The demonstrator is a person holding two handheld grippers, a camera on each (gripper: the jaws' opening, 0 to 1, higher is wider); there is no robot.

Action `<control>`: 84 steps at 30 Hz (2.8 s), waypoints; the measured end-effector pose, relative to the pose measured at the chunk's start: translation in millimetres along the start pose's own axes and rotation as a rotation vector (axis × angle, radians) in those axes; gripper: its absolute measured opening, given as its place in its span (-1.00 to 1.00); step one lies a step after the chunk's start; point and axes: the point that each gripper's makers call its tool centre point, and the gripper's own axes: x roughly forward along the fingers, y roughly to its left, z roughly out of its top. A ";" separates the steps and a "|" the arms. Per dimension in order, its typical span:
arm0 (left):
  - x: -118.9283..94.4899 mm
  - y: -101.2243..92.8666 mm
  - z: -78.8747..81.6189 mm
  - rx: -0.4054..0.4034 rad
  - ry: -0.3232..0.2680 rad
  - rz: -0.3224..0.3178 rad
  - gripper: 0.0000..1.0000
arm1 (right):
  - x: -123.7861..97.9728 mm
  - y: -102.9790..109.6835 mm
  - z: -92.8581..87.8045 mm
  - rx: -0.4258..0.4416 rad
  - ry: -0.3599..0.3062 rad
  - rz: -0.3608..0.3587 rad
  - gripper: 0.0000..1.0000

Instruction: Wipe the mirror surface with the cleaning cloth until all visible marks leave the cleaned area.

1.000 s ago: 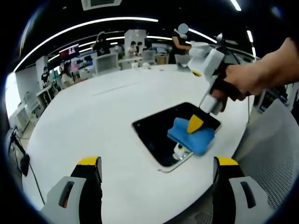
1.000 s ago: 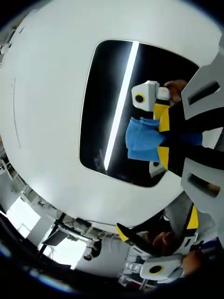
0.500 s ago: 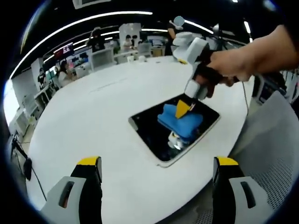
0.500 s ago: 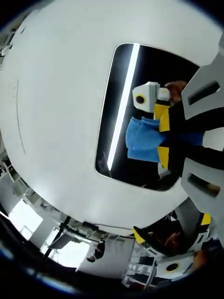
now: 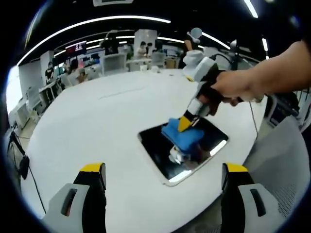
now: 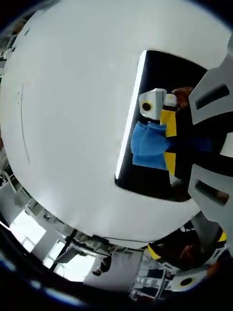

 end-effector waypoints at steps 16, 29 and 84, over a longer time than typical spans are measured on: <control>4.3 0.0 -17.1 0.052 0.040 -0.001 0.99 | 2.9 -8.4 20.4 -0.013 -0.009 -0.019 -0.94; 5.2 -3.1 -13.1 0.034 0.010 -0.028 0.99 | 3.6 -10.0 26.4 -0.018 0.000 -0.020 -0.94; 6.7 1.3 -21.4 0.067 0.053 -0.005 0.99 | -10.9 -39.4 21.2 -0.010 0.020 -0.011 -0.95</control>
